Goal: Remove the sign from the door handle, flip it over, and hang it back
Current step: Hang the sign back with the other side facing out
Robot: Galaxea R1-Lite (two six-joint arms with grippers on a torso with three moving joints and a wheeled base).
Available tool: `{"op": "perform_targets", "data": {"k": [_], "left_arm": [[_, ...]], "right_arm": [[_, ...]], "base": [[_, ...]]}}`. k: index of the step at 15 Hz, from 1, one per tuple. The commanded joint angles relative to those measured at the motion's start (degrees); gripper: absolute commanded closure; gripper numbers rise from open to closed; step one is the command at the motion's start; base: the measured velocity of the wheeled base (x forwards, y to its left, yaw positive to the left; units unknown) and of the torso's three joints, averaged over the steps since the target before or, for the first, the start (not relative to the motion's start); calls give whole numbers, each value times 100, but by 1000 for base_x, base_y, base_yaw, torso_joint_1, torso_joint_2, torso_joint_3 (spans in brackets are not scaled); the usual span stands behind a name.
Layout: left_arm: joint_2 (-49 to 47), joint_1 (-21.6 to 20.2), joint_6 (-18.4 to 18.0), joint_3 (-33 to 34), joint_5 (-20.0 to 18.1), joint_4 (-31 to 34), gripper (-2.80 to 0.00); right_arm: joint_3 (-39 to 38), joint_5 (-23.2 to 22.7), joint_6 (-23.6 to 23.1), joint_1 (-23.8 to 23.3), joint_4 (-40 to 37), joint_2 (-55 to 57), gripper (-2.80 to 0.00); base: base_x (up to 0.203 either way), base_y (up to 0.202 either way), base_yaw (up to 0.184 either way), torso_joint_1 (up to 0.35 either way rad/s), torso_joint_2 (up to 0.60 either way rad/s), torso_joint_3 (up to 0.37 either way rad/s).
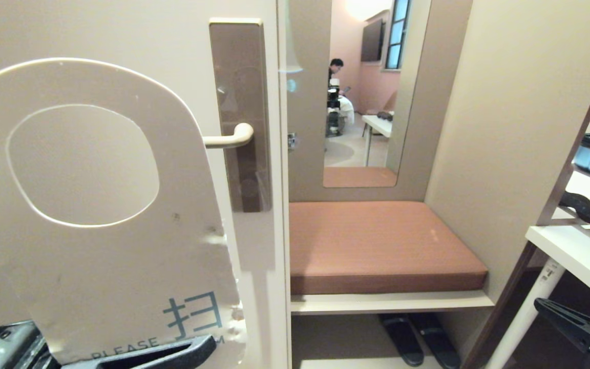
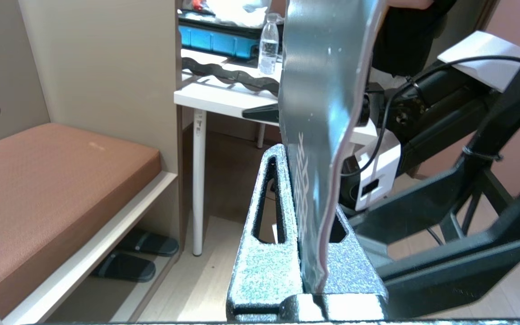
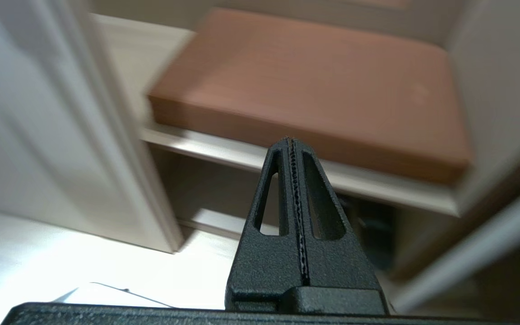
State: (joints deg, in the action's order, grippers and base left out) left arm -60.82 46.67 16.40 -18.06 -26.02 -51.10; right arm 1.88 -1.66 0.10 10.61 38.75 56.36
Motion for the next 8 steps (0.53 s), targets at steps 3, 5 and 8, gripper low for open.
{"op": "perform_targets", "data": {"k": [3,5,8], "left_arm": [[43,0,21,162,-17,-31,0],[35,0,21,235,-17,-31,0],[43,0,30,328,-17,-31,0]], "right_arm": [[-187,637,28,-15,-689,-740,0],[-188,860,17,-18,-896,-811,0],[-188,1142,8,-15,-1278,-814,0]], "base": [[0,0,0,0,0,0],[0,0,0,0,0,0],[0,0,0,0,0,0]]}}
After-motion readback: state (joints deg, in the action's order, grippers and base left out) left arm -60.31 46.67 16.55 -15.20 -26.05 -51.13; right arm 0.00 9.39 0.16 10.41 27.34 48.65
